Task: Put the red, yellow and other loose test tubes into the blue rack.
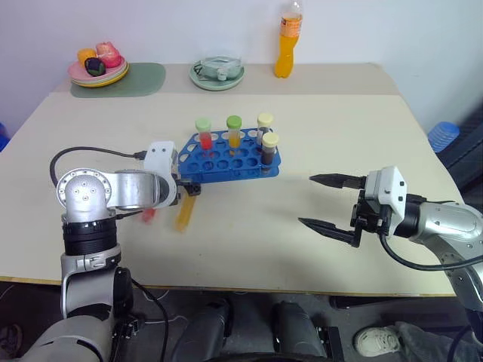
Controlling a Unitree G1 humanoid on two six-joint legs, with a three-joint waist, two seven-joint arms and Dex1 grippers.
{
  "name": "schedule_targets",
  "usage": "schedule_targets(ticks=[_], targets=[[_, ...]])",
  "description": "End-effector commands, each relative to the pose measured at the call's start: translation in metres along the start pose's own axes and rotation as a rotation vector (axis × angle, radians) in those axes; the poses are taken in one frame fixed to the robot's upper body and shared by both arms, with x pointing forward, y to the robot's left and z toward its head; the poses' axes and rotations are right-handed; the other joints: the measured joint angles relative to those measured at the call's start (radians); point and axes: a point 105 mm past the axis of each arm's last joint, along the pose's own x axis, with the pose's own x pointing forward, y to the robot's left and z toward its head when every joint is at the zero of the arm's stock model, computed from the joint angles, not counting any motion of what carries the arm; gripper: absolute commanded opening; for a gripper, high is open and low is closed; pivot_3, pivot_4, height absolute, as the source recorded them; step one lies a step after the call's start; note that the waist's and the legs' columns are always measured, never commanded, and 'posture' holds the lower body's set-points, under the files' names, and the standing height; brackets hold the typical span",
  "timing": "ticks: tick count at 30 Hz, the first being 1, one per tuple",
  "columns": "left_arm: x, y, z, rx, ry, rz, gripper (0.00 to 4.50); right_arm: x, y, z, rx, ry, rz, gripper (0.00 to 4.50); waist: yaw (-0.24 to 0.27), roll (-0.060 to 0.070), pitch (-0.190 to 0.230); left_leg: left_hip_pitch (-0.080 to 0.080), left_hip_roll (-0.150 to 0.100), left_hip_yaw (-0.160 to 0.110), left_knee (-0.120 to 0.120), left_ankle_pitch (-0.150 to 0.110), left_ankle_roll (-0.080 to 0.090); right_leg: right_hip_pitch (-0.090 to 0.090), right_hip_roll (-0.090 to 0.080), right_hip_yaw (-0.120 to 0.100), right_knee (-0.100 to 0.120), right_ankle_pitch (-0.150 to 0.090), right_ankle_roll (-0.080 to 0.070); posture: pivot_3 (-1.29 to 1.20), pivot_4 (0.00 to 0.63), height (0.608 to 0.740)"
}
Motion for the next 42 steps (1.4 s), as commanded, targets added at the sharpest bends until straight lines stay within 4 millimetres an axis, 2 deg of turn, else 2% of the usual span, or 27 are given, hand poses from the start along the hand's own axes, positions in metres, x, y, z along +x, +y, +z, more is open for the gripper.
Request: schedule_targets(ticks=[1,8,16,22,24,27,29,30,32,34,39,41,42], targets=[[-0.003,-0.001,0.004,0.024,0.019,0.020,4.50,-0.001,-0.003,0.011,-0.039,-0.028,-0.010,4.47,0.000,0.000,0.000,0.000,0.000,0.000,0.000,0.000,0.000,0.000,0.000,0.000,0.000,0.000,0.000,0.00,0.150,0.740],[0.002,-0.006,-0.010,-0.031,0.117,0.058,4.50,-0.001,-0.004,0.013,-0.027,-0.051,-0.036,4.47,-0.001,0.000,0.000,0.000,0.000,0.000,0.000,0.000,-0.001,0.000,0.000,0.002,0.000,0.000,0.000,0.00,0.150,0.740],[0.003,-0.007,-0.014,-0.052,0.135,0.099,0.89,-0.002,-0.003,0.010,-0.028,-0.046,-0.048,4.50,0.000,0.000,0.000,0.000,0.000,0.000,0.000,0.001,-0.001,0.000,0.000,0.003,0.000,0.000,0.000,0.00,0.150,0.740],[-0.003,0.000,-0.014,-0.039,0.107,0.104,0.89,0.000,-0.006,0.010,-0.035,-0.039,-0.053,4.50,-0.003,0.000,0.000,0.000,0.000,0.001,0.000,0.001,-0.001,-0.001,0.000,0.003,0.000,0.000,0.000,0.00,0.150,0.740],[-0.010,0.000,-0.011,-0.022,0.071,0.069,0.89,0.001,-0.007,0.011,-0.038,-0.040,-0.054,4.50,-0.003,0.000,0.000,0.000,0.000,0.001,0.000,0.001,-0.001,-0.001,0.000,0.004,0.001,0.000,0.000,0.00,0.150,0.740],[-0.027,0.001,0.007,-0.057,-0.080,0.008,0.89,0.002,-0.009,0.010,-0.040,-0.038,-0.056,4.50,-0.001,0.000,0.000,0.000,0.000,0.002,-0.001,0.001,-0.001,-0.002,0.000,0.004,0.001,0.000,0.000,0.00,0.150,0.740],[-0.034,0.000,0.009,-0.072,-0.128,-0.042,0.89,0.002,-0.010,0.009,-0.042,-0.037,-0.056,4.50,0.000,0.000,0.000,0.000,0.000,0.002,0.000,0.001,-0.001,-0.001,0.000,0.004,0.000,0.000,-0.001,0.00,0.150,0.740],[-0.037,-0.005,0.010,-0.081,-0.165,-0.104,0.89,0.002,-0.011,0.009,-0.043,-0.037,-0.055,4.50,-0.001,0.000,0.000,0.000,0.000,0.002,0.000,0.001,-0.001,-0.001,0.000,0.004,0.000,0.000,-0.001,0.00,0.150,0.740],[-0.056,-0.037,0.014,-0.122,-0.267,-0.438,0.89,0.004,-0.012,0.009,-0.044,-0.043,-0.053,4.50,-0.001,0.001,-0.001,0.000,0.000,0.003,-0.001,0.001,-0.001,-0.001,-0.001,0.004,-0.001,0.000,-0.001,0.00,0.150,0.740],[-0.081,-0.059,0.018,-0.067,-0.389,-0.692,0.89,0.005,-0.013,0.008,-0.045,-0.047,-0.050,4.50,-0.001,0.001,0.000,0.000,0.000,0.003,-0.001,0.001,-0.001,-0.001,-0.001,0.004,-0.001,-0.001,-0.002,0.00,0.150,0.740],[-0.091,-0.049,0.043,0.133,-0.736,-0.575,0.89,0.004,-0.018,0.007,-0.054,-0.049,-0.056,4.50,-0.002,0.001,-0.001,0.000,0.000,0.005,-0.001,0.000,0.001,-0.001,-0.001,0.004,-0.001,-0.002,-0.004,0.00,0.150,0.740],[-0.083,-0.053,0.041,0.287,-0.790,-0.546,0.89,0.003,-0.021,0.007,-0.058,-0.055,-0.073,4.50,-0.003,0.001,-0.001,0.000,0.001,0.007,-0.001,-0.001,0.002,0.000,-0.002,0.005,-0.002,-0.002,-0.004,0.00,0.150,0.740],[-0.080,-0.055,0.042,0.440,-0.870,-0.506,0.89,0.002,-0.022,0.007,-0.061,-0.055,-0.081,4.50,-0.002,0.001,-0.001,0.000,0.001,0.008,-0.001,-0.002,0.004,0.000,-0.002,0.005,-0.003,-0.002,-0.005,0.00,0.150,0.740]])
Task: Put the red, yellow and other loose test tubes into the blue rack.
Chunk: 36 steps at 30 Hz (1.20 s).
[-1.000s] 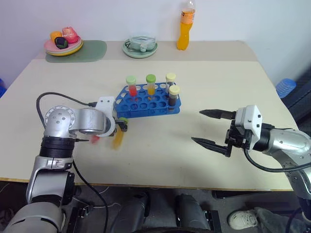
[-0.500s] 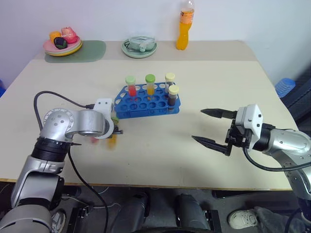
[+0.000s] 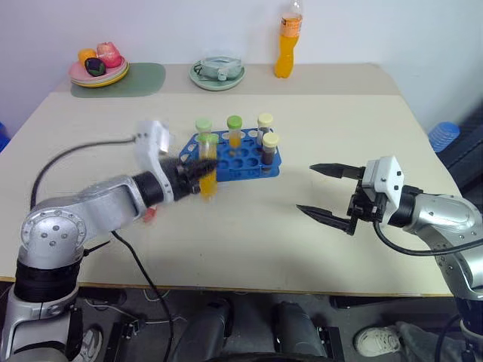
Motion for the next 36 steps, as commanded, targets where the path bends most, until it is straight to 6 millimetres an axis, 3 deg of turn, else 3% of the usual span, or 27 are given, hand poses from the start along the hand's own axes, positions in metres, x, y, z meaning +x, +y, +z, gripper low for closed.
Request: schedule_targets(ticks=[1,3,6,13,24,36], targets=[[0.007,-0.013,-0.001,0.432,-0.123,-0.108,0.89,-0.002,-0.005,0.011,-0.050,-0.038,-0.032,4.50,0.001,0.000,0.000,0.000,0.000,0.001,0.000,-0.001,0.001,0.001,0.000,0.000,-0.002,0.000,0.000,0.00,0.150,0.740],[0.011,-0.013,0.013,0.501,-0.312,-0.067,0.89,-0.004,-0.005,0.013,-0.052,-0.038,-0.050,4.50,0.004,0.002,0.000,0.000,0.000,0.001,-0.001,-0.001,0.002,0.002,0.000,0.000,-0.007,0.000,-0.001,0.00,0.150,0.740],[0.023,-0.022,0.002,0.444,-0.374,-0.155,0.89,-0.005,-0.003,0.018,-0.061,-0.035,-0.067,4.50,0.016,0.000,0.000,-0.001,0.000,0.000,0.000,-0.004,0.006,0.005,0.000,0.000,-0.014,0.002,0.001,0.00,0.150,0.740],[0.054,-0.015,-0.014,0.480,-0.479,-0.158,0.89,-0.012,-0.006,0.033,-0.084,-0.004,-0.119,4.50,0.029,0.000,0.000,-0.002,0.000,0.000,0.000,-0.004,0.006,0.004,0.000,-0.002,-0.013,0.004,0.004,0.00,0.150,0.740],[0.097,-0.009,-0.050,0.470,-0.503,-0.098,0.89,-0.023,-0.007,0.043,-0.102,0.028,-0.200,4.50,0.028,0.000,0.001,-0.002,0.000,0.001,0.002,-0.004,0.007,0.005,0.000,-0.003,-0.013,0.006,0.009,0.00,0.150,0.740],[0.112,-0.009,-0.080,0.444,-0.450,-0.095,0.89,-0.037,-0.007,0.040,-0.109,0.051,-0.234,4.50,0.027,0.000,0.000,-0.002,0.000,0.001,0.004,-0.004,0.008,0.005,0.001,-0.003,-0.013,0.007,0.010,0.00,0.150,0.740]])
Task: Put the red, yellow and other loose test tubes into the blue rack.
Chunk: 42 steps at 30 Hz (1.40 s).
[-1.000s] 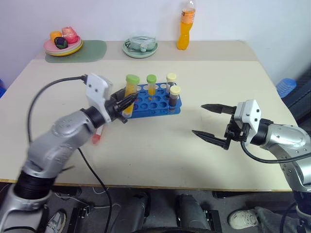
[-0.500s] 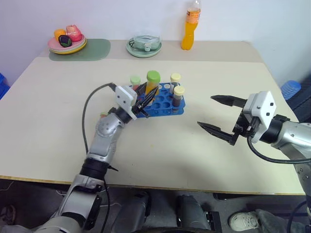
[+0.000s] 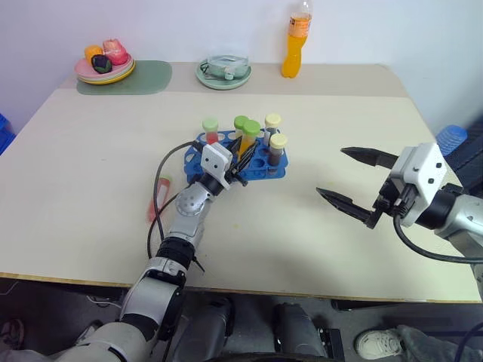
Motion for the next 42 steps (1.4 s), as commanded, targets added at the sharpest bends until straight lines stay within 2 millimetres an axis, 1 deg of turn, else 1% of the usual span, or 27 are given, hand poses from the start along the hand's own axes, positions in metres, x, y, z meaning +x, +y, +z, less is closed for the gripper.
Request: schedule_targets(ticks=[1,3,8,14,20,25,29,33,35,42], targets=[[-0.002,0.001,-0.006,-0.009,0.012,0.012,0.89,-0.006,-0.002,0.010,-0.054,-0.023,-0.007,4.50,-0.001,0.000,0.000,0.000,0.000,0.000,0.000,0.000,0.000,0.000,0.000,0.000,0.000,0.000,0.000,0.00,0.150,0.740],[-0.004,0.003,-0.007,-0.017,0.014,0.022,0.89,-0.006,-0.001,0.010,-0.054,-0.024,-0.006,4.50,-0.001,0.000,0.000,0.000,0.000,0.000,0.001,0.000,0.000,0.000,0.000,0.000,0.000,0.000,0.000,0.00,0.150,0.740],[-0.005,-0.002,-0.013,-0.060,0.026,-0.012,0.89,-0.003,0.000,0.011,-0.056,-0.034,0.000,4.50,-0.002,0.000,0.000,0.000,0.000,0.000,0.004,0.000,0.001,0.001,0.001,0.000,0.001,0.000,0.001,0.00,0.150,0.740],[-0.001,-0.006,-0.005,-0.090,-0.024,-0.026,0.89,-0.002,0.002,0.012,-0.059,-0.042,0.003,4.50,-0.001,0.000,0.000,0.000,0.000,0.000,0.005,-0.001,0.001,0.002,0.001,0.000,0.001,0.001,0.001,0.00,0.150,0.740],[-0.001,-0.012,-0.002,-0.134,-0.043,-0.070,0.89,0.000,0.003,0.016,-0.064,-0.051,0.005,4.50,-0.001,0.000,0.000,0.000,0.000,0.000,0.005,-0.001,0.002,0.002,0.001,0.000,0.001,0.001,0.001,0.00,0.150,0.740],[0.001,-0.008,0.000,-0.116,-0.042,-0.046,0.89,0.001,0.001,0.018,-0.068,-0.056,0.004,4.50,-0.001,0.000,0.000,0.000,0.000,0.000,0.006,-0.001,0.002,0.002,0.001,-0.001,0.001,0.001,0.001,0.00,0.150,0.740],[0.001,-0.007,-0.003,-0.094,-0.024,-0.031,0.89,0.001,0.000,0.017,-0.066,-0.056,0.004,4.50,-0.001,0.000,0.000,0.000,0.000,0.000,0.006,-0.001,0.002,0.002,0.001,-0.001,0.001,0.001,0.001,0.00,0.150,0.740],[0.001,0.002,-0.009,-0.041,0.013,0.018,0.89,0.001,-0.001,0.016,-0.066,-0.055,0.004,4.50,-0.001,0.000,0.000,0.000,0.000,0.000,0.007,-0.001,0.002,0.003,0.001,-0.001,0.001,0.001,0.002,0.00,0.150,0.740],[-0.001,0.006,-0.010,-0.019,0.020,0.034,0.89,0.000,-0.002,0.016,-0.066,-0.055,0.002,4.50,-0.002,0.000,0.000,0.000,0.000,0.000,0.007,-0.001,0.002,0.003,0.001,-0.001,0.001,0.001,0.002,0.00,0.150,0.740],[-0.008,0.007,-0.016,-0.010,0.036,0.036,0.89,0.000,0.000,0.014,-0.061,-0.055,0.004,4.50,-0.002,0.001,0.000,0.000,0.000,0.000,0.008,-0.002,0.003,0.003,0.001,-0.001,0.001,0.001,0.002,0.00,0.150,0.740]])
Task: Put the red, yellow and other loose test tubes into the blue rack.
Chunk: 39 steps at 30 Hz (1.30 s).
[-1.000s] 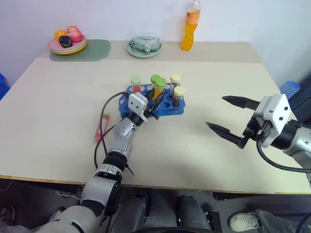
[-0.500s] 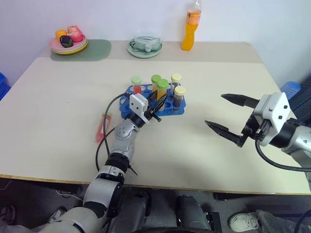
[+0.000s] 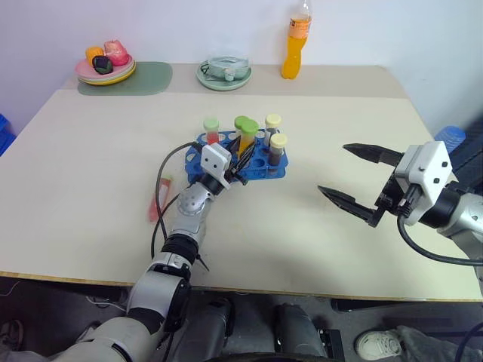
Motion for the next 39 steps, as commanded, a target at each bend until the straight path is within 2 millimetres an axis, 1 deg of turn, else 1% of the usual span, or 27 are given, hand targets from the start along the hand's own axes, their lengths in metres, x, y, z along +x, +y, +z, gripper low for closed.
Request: schedule_targets(ticks=[1,8,15,20,26,30,35,39], targets=[[-0.009,0.003,-0.011,-0.005,0.045,0.016,0.89,-0.002,0.001,0.007,-0.030,-0.023,-0.001,4.50,0.000,0.000,0.000,0.000,0.000,0.000,0.000,0.000,0.000,0.000,0.000,0.000,0.000,0.000,0.000,0.00,0.150,0.740],[-0.009,-0.012,-0.013,-0.047,0.033,-0.027,0.89,-0.001,0.001,0.006,-0.027,-0.024,0.000,4.50,0.000,0.000,0.000,0.000,0.000,0.000,0.000,0.000,0.000,0.000,0.000,0.000,0.000,0.000,0.000,0.00,0.150,0.740],[-0.006,-0.017,-0.015,-0.076,0.039,-0.057,0.89,-0.003,0.002,0.006,-0.019,-0.021,-0.005,4.50,0.001,0.000,0.000,0.000,0.000,0.000,0.000,-0.001,0.001,0.000,0.000,0.000,0.000,0.000,0.000,0.00,0.150,0.740],[-0.005,-0.016,-0.017,-0.083,0.046,-0.061,0.89,-0.008,0.005,0.005,0.012,-0.013,-0.013,4.50,0.002,0.000,0.000,0.000,0.000,0.000,0.000,-0.001,0.001,0.000,0.000,0.000,-0.001,0.000,0.000,0.00,0.150,0.740],[-0.007,-0.017,-0.019,-0.091,0.046,-0.064,0.89,-0.017,0.010,-0.001,0.072,0.003,-0.046,4.50,0.001,0.000,0.000,0.000,0.000,0.000,0.001,-0.001,0.002,0.000,0.000,0.000,-0.001,0.000,0.000,0.00,0.150,0.740],[-0.007,-0.013,-0.018,-0.103,0.042,-0.056,0.89,-0.016,0.011,-0.005,0.099,0.005,-0.051,4.50,0.000,0.000,0.000,0.000,0.000,0.000,0.001,-0.001,0.002,0.001,0.000,0.000,-0.001,0.000,0.000,0.00,0.150,0.740],[-0.006,-0.009,-0.017,-0.116,0.037,-0.050,0.89,-0.025,0.015,-0.017,0.201,0.035,-0.058,4.50,0.002,0.000,0.000,0.000,0.000,0.000,0.001,-0.002,0.002,0.001,0.000,-0.001,-0.001,0.000,0.000,0.00,0.150,0.740],[-0.005,-0.008,-0.017,-0.120,0.037,-0.056,0.89,-0.027,0.017,-0.020,0.236,0.031,-0.068,4.50,-0.001,0.000,0.000,0.000,0.000,0.000,0.001,-0.002,0.002,0.001,0.000,-0.001,-0.001,0.000,0.000,0.00,0.150,0.740]])
